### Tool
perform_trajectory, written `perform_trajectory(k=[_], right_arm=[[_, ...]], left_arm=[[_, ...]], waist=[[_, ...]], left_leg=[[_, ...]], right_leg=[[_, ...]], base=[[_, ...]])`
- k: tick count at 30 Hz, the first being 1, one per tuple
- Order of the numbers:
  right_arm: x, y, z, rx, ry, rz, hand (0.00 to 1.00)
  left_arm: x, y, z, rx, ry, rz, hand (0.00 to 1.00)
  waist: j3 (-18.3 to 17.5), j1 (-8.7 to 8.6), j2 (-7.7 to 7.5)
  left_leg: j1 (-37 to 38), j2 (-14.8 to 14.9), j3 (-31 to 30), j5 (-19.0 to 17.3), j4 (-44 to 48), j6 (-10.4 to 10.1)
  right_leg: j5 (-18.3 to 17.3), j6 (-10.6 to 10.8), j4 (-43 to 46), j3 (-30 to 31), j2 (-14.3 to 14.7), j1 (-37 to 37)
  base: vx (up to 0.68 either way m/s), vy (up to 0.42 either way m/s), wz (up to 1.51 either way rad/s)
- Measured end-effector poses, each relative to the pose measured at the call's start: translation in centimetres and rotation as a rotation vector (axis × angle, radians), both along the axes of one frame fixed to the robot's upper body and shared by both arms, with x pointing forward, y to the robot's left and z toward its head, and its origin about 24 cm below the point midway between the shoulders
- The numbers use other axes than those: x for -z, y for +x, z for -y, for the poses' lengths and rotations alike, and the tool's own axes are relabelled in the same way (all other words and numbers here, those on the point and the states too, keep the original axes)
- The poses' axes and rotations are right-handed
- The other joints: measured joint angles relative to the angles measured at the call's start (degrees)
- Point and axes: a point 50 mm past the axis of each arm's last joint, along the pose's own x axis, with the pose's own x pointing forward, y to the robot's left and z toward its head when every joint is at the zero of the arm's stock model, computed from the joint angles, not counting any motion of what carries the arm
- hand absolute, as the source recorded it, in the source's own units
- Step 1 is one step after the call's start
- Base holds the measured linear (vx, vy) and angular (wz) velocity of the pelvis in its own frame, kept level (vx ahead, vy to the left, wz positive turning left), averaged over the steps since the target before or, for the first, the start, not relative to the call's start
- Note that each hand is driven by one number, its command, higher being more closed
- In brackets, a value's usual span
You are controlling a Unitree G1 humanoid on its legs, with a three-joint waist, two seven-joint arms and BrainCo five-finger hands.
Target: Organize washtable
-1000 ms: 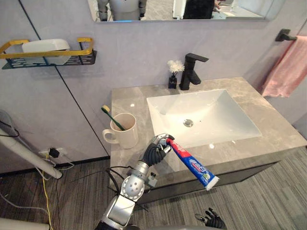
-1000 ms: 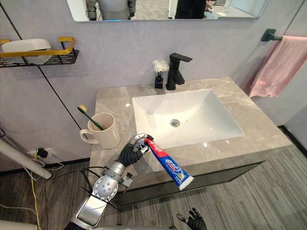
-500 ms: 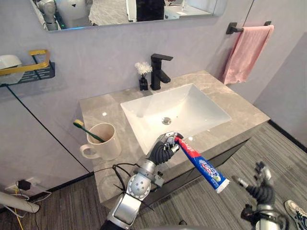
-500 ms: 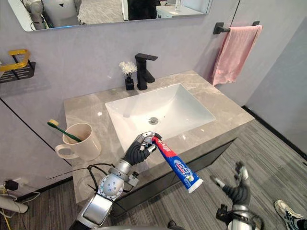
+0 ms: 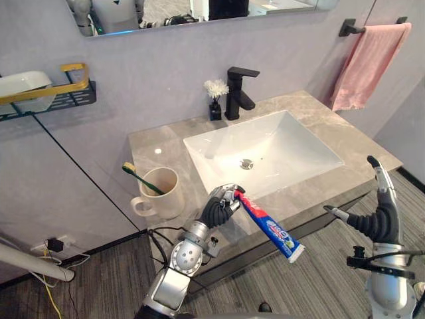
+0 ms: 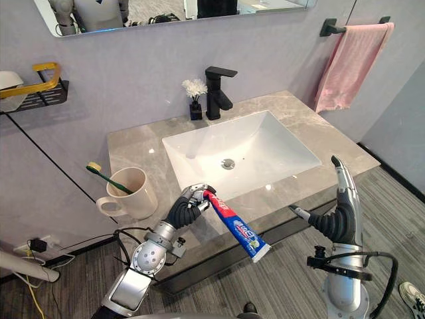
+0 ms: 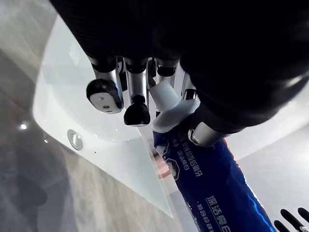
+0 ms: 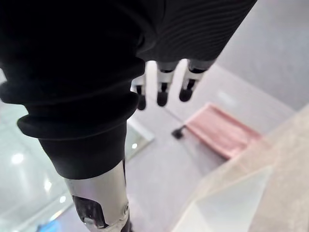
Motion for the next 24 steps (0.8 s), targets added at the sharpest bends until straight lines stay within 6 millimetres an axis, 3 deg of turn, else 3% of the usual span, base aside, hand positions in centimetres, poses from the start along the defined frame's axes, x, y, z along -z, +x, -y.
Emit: perform_trajectory(k=[5, 11, 19, 24], right_arm=[[-1.3, 0.2, 1.4, -0.019, -0.169, -0.039, 0.0], [-5.0, 1.4, 4.4, 0.027, -0.415, 0.008, 0.0], [-5.3, 3.0, 5.4, 0.038, -0.485, -0.032, 0.0], [-4.4, 4.2, 4.4, -0.021, -0.465, -0.052, 0.0]], left_arm=[[0.1, -0.1, -0.7, -0.027, 0.009, -0.006, 1.0], [0.0, -0.1, -1.4, -0.018, 0.032, -0.005, 1.0], [-0.3, -0.5, -1.7, 0.055, -0.142, -0.086, 1.0], [0.0, -1.0, -2.1, 0.086, -0.303, -0.175, 1.0]], waist=[[0.2, 0.17, -0.16], [0.1, -1.09, -1.01], [0.0, -1.44, -1.18], [-0.1, -1.18, -1.07]], left_leg=[[-1.1, 0.3, -1.5, -0.2, 1.0, 0.1], [-3.8, 0.6, -4.4, -0.7, 2.4, 0.0], [-7.8, 0.6, -9.2, -0.6, 4.7, 0.1], [-9.0, 0.4, -11.0, -0.4, 5.1, 0.3]], right_leg=[[0.2, -0.3, -0.3, -1.6, 0.1, 0.4], [0.9, -0.8, -0.7, -4.6, 0.3, 0.4], [0.8, -1.2, -0.8, -9.1, 0.7, 0.2], [1.0, -1.4, -0.8, -10.9, 0.7, 0.3]], base=[[-0.01, -0.028, 0.19], [-0.04, -0.022, 0.18], [-0.01, -0.026, 0.28], [-0.01, -0.006, 0.19]])
